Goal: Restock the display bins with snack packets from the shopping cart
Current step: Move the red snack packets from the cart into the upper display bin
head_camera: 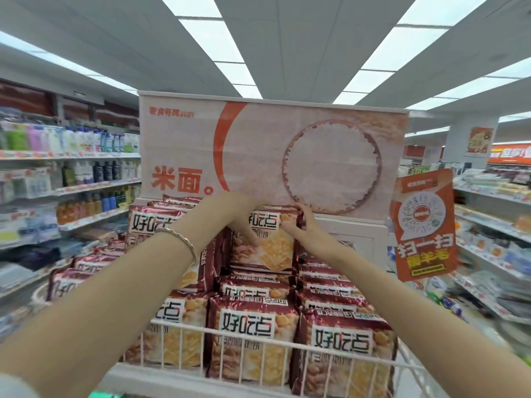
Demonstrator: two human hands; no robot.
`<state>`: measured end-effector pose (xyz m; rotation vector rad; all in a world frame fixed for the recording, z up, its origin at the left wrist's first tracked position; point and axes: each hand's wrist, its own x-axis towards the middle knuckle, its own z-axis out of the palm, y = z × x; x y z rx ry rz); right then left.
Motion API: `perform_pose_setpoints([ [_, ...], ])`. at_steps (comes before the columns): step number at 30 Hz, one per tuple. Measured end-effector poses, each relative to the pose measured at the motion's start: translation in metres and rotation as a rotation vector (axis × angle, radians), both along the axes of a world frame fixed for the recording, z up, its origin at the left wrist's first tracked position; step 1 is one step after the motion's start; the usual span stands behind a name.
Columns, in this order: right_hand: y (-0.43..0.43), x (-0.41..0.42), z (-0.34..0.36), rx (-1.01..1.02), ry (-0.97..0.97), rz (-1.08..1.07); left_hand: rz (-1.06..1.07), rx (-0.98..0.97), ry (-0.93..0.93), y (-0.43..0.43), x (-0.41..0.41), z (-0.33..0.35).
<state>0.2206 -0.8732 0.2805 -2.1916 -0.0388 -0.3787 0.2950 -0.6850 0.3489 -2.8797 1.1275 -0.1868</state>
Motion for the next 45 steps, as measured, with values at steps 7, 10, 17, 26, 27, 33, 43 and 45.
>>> perform_pose_setpoints([
  [7, 0.021, -0.047, 0.007, -0.381, -0.239, -0.063, 0.046, -0.46, -0.032, 0.094, -0.044, 0.019],
  [10, 0.041, -0.057, 0.007, -0.495, -0.222, 0.029, 0.118, -0.6, 0.059, 0.155, -0.049, 0.001],
  [17, 0.126, -0.056, -0.013, -0.72, -0.358, 0.12, 0.083, -0.785, 0.526, 0.213, -0.035, -0.051],
  [26, 0.143, -0.013, -0.037, -0.9, -0.456, -0.042, -0.119, -0.802, 0.321, 0.182, -0.025, -0.086],
  [27, 0.142, -0.019, -0.04, -0.851, -0.439, -0.056, -0.134, -0.776, 0.3, 0.191, -0.024, -0.089],
  [33, 0.107, -0.071, -0.071, -0.924, 0.126, -0.436, 0.173, -0.246, 0.132, 0.244, 0.005, -0.133],
  [43, 0.115, -0.071, -0.068, -0.639, -0.012, -0.204, -0.013, -0.577, 0.072, 0.23, 0.008, -0.143],
  [45, 0.126, -0.07, -0.074, -0.68, -0.219, -0.228, -0.114, -0.67, -0.123, 0.231, 0.0, -0.144],
])
